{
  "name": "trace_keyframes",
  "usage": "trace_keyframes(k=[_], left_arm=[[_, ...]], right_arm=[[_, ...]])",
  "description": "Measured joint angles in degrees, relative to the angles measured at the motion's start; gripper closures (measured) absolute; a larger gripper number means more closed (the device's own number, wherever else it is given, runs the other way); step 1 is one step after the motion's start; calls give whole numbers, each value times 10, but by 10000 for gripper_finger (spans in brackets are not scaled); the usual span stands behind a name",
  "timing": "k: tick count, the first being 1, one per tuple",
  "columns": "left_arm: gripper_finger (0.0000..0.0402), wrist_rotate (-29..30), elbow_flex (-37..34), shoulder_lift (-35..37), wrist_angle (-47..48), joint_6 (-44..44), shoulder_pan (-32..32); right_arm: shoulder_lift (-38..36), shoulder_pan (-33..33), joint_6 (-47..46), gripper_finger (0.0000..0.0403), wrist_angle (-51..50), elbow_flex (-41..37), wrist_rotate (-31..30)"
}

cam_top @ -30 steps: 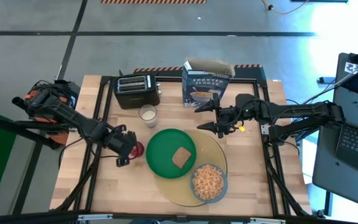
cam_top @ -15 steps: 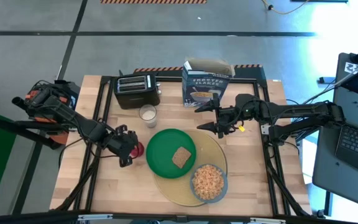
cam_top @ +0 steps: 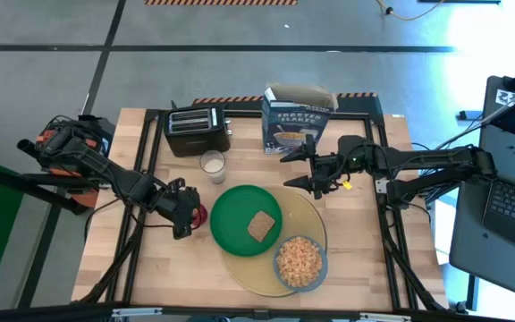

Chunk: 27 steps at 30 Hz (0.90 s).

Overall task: Arrange a breakfast setting
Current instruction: Put the red apple into the green plate

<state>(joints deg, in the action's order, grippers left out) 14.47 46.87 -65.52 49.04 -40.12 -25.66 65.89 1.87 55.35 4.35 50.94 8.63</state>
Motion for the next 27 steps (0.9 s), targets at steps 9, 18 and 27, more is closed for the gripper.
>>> trace_keyframes(k=[9, 18, 27], left_arm=[[10, 15, -17, -1, -16, 0, 10], [9, -35, -90, -1, -54, -71, 33], [6, -17, -130, -1, -119, -73, 32]], right_arm=[[0, 0, 0, 61, -3, 0, 0], [0, 0, 0, 61, -15, 0, 0], [0, 0, 2, 61, -15, 0, 0]])
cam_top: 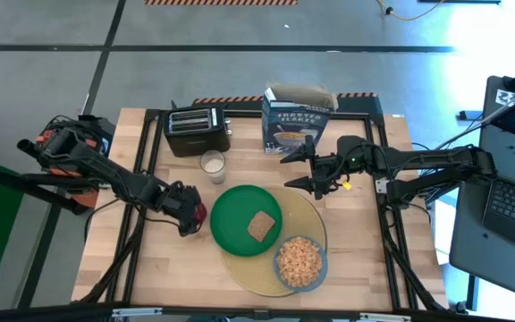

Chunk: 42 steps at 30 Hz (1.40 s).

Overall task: Arrange a breakfast setting
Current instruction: Put the red apple into the green plate

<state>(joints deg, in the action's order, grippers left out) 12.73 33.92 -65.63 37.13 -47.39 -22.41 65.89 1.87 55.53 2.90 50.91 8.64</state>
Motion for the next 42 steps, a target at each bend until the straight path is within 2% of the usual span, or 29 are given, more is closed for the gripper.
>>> trace_keyframes(k=[7, 14, 19, 26, 33, 37, 42], left_arm=[[12, -12, -39, 0, -61, -5, 0], [50, -8, -39, 0, -70, -2, -1], [52, -1, -36, 0, -65, -13, -6], [52, 16, 15, 0, -1, -18, -20], [52, 91, 103, 0, 71, 0, -28], [52, 120, 120, -4, 18, 47, -21], [51, 87, 119, -51, -102, 143, 23]], right_arm=[[0, 0, 0, 61, 0, 0, 0], [0, 0, 0, 61, 0, 0, 0], [0, 0, 0, 61, 0, 0, 0], [0, 0, 0, 61, -2, 0, 0], [0, 0, 0, 61, -2, 0, 0], [0, 0, 0, 61, -2, 0, 0], [0, 0, 0, 61, -1, 0, 0]])
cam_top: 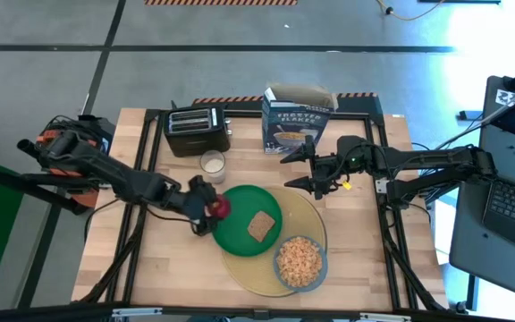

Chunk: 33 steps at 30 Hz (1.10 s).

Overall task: Arrange a breakfast setting
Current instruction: Put the red apple into the green plate

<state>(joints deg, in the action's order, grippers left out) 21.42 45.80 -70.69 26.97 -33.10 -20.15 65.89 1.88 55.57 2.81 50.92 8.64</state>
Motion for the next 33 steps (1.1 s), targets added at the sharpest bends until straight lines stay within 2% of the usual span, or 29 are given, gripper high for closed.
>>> trace_keyframes(k=[7, 16, 23, 33], left_arm=[[47, -77, 0, -85, -96, 66, 68], [46, -126, -1, -151, -145, 82, 92], [40, -131, -1, -164, -167, 112, 89], [34, -132, -1, -164, -168, 97, 89]], right_arm=[[0, 0, 0, 61, 0, 0, 0], [0, 0, 0, 61, -1, 0, 0], [0, 0, 0, 61, -1, 0, 0], [0, 0, 0, 61, -4, 0, 0]])
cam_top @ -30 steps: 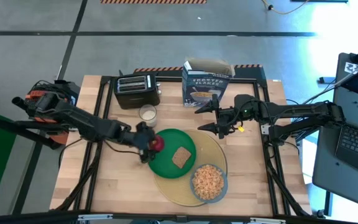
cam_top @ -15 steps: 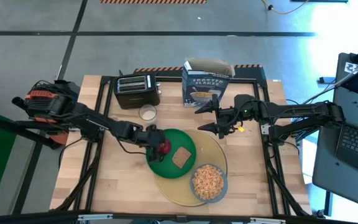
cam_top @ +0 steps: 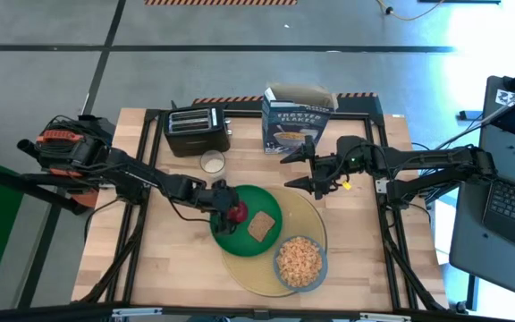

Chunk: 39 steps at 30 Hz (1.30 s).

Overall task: Arrange a breakfast setting
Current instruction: Put the red apple into the green plate

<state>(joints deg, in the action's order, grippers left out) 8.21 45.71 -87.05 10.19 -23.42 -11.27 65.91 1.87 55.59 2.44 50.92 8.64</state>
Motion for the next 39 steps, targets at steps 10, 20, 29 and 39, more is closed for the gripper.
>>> trace_keyframes(k=[10, 20, 29, 39], left_arm=[[33, 19, 0, 0, 18, -1, 0], [33, 22, 0, 0, 23, 0, -1], [33, 24, 0, 0, 34, 0, -1], [32, 28, 0, 0, 28, 14, -1]], right_arm=[[0, 0, 0, 61, 0, 0, 0], [0, 0, 0, 61, 0, 0, 0], [0, 0, 0, 61, 0, 0, 0], [0, 0, 0, 61, 0, 0, 0]])
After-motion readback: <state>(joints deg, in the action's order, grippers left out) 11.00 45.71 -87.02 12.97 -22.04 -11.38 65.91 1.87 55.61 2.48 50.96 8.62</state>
